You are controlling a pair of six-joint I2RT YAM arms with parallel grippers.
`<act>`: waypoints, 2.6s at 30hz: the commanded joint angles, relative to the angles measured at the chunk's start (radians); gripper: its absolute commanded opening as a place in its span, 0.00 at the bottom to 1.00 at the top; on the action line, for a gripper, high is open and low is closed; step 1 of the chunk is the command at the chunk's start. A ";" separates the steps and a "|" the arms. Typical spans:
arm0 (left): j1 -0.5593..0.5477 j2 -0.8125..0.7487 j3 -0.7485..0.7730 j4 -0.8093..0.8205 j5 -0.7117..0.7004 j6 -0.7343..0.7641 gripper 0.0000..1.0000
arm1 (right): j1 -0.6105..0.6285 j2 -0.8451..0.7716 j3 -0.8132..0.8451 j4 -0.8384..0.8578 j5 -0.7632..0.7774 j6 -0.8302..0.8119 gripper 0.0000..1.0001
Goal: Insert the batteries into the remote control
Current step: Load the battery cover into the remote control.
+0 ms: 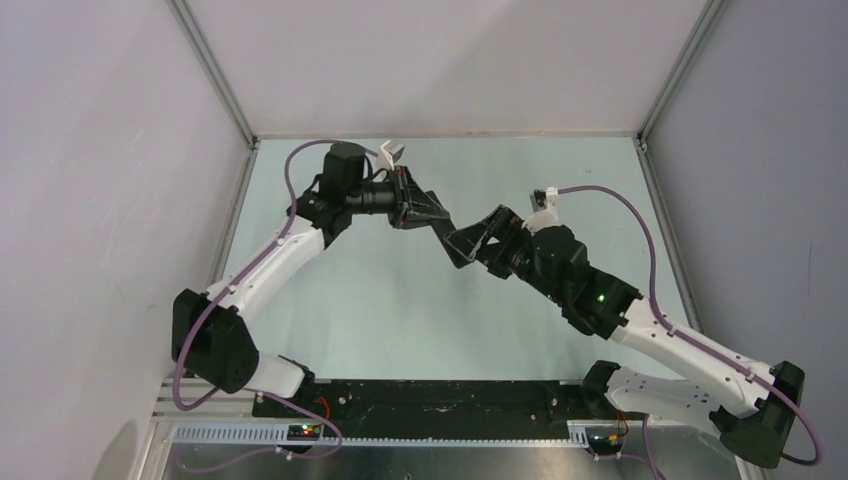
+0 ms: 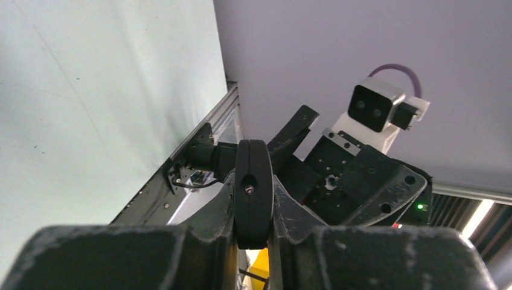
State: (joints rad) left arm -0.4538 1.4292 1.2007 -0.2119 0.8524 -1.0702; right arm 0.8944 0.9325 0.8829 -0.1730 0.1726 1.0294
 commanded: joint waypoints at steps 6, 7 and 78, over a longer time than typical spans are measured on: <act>0.006 -0.067 0.053 0.034 -0.035 -0.166 0.00 | -0.030 -0.010 0.004 0.120 0.035 0.092 0.94; 0.005 -0.074 0.051 0.037 -0.042 -0.171 0.00 | -0.035 -0.008 0.004 0.121 0.031 0.101 0.93; -0.003 -0.252 -0.117 0.462 -0.017 -0.455 0.00 | -0.118 0.155 -0.047 0.363 -0.221 0.329 0.14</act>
State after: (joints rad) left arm -0.4366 1.2343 1.0657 0.1478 0.7425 -1.4910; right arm 0.7925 1.0500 0.8528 0.2905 -0.0883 1.3777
